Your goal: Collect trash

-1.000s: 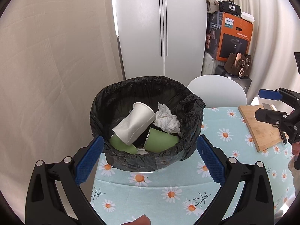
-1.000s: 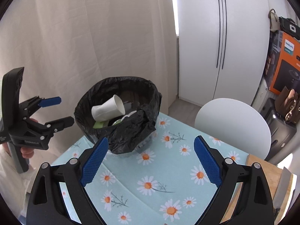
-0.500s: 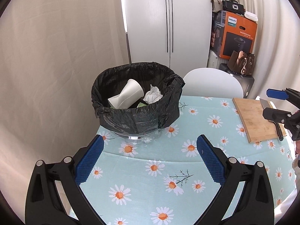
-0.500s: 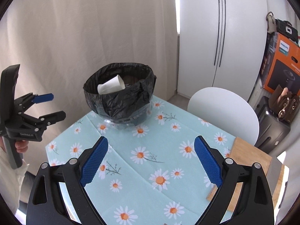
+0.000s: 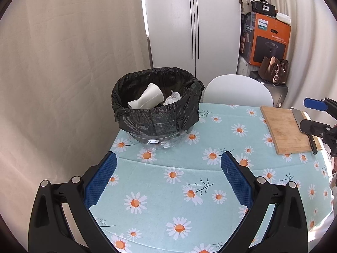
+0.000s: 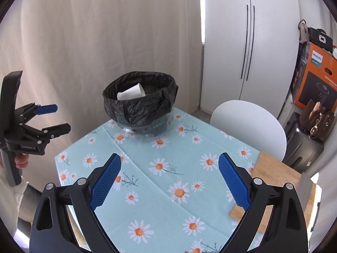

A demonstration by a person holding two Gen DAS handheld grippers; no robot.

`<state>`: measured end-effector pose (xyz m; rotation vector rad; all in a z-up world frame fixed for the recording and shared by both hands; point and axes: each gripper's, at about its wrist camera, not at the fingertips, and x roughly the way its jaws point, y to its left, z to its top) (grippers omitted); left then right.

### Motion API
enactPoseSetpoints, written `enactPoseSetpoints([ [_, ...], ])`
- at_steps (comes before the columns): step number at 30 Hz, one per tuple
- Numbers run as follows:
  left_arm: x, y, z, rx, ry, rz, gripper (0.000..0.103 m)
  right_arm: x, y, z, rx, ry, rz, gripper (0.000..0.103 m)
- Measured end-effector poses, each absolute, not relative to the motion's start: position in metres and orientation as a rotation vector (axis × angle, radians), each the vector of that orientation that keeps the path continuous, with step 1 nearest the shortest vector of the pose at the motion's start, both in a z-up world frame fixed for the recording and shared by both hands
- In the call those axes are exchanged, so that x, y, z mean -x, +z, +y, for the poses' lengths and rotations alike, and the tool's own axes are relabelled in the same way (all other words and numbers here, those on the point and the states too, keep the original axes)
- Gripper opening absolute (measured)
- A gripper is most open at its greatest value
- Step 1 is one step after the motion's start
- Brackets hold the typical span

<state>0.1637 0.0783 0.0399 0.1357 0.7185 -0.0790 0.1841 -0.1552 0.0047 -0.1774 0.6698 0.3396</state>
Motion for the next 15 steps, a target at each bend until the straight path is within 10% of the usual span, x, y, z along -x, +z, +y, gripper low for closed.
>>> enactPoseSetpoints([
  [15,-0.148,0.045,0.076,-0.152,-0.072,0.719,0.097,-0.168,0.009,-0.167,0.149,0.314,0.649,0.09],
])
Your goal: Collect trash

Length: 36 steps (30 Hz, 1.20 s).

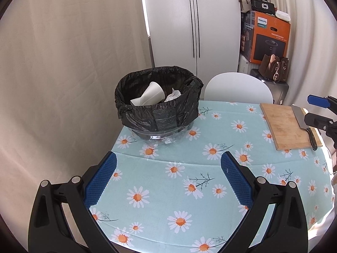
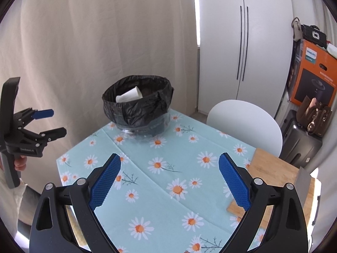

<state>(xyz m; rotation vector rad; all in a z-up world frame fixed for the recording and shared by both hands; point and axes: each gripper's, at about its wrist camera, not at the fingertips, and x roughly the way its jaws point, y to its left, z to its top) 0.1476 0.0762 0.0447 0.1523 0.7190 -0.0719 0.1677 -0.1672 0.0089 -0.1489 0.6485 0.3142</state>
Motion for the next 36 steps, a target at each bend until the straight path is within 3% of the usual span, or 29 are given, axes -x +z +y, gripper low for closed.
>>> enactPoseSetpoints([
  [36,-0.129,0.042,0.082,-0.184,-0.054,0.728,0.097,-0.143,0.003,-0.162,0.134,0.303,0.622,0.091],
])
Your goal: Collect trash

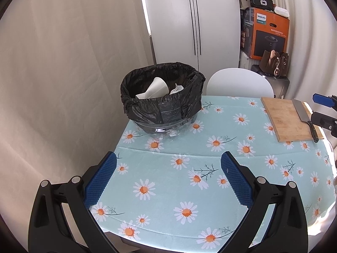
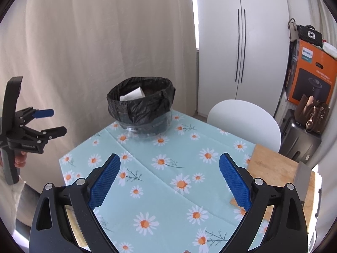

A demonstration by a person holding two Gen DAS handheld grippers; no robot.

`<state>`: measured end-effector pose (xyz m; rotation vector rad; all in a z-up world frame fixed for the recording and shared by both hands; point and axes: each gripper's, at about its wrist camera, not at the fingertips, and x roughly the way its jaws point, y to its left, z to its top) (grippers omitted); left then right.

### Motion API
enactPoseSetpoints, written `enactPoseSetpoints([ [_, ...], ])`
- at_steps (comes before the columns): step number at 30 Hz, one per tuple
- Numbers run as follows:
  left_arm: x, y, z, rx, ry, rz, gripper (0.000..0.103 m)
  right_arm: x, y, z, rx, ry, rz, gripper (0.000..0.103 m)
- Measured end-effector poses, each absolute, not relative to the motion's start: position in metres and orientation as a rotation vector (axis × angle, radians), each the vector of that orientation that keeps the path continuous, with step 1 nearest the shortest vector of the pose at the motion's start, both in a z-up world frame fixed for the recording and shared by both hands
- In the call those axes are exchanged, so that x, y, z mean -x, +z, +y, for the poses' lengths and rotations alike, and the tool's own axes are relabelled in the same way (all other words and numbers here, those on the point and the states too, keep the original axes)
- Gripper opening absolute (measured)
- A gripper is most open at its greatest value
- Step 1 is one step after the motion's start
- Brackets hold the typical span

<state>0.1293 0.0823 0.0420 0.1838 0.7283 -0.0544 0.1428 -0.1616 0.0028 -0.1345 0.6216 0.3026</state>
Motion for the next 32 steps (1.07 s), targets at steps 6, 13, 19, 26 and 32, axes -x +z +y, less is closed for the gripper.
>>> enactPoseSetpoints([
  [6,-0.127,0.043,0.078,-0.193,-0.07,0.718,0.097,-0.142,-0.003,-0.164,0.139,0.289,0.642,0.091],
  [13,-0.123,0.039,0.072,-0.199,-0.087,0.727,0.097,-0.139,-0.009,-0.167,0.134,0.276,0.655,0.092],
  [19,-0.122,0.034,0.067,-0.198,-0.104,0.74,0.097,-0.136,-0.012,-0.167,0.13,0.273,0.66,0.092],
  [26,-0.123,0.039,0.066,-0.21,-0.108,0.72,0.097,-0.135,-0.011,-0.168,0.127,0.273,0.652,0.093],
  [32,-0.125,0.039,0.065,-0.211,-0.103,0.715,0.097,-0.137,-0.012,-0.171,0.13,0.266,0.656,0.093],
])
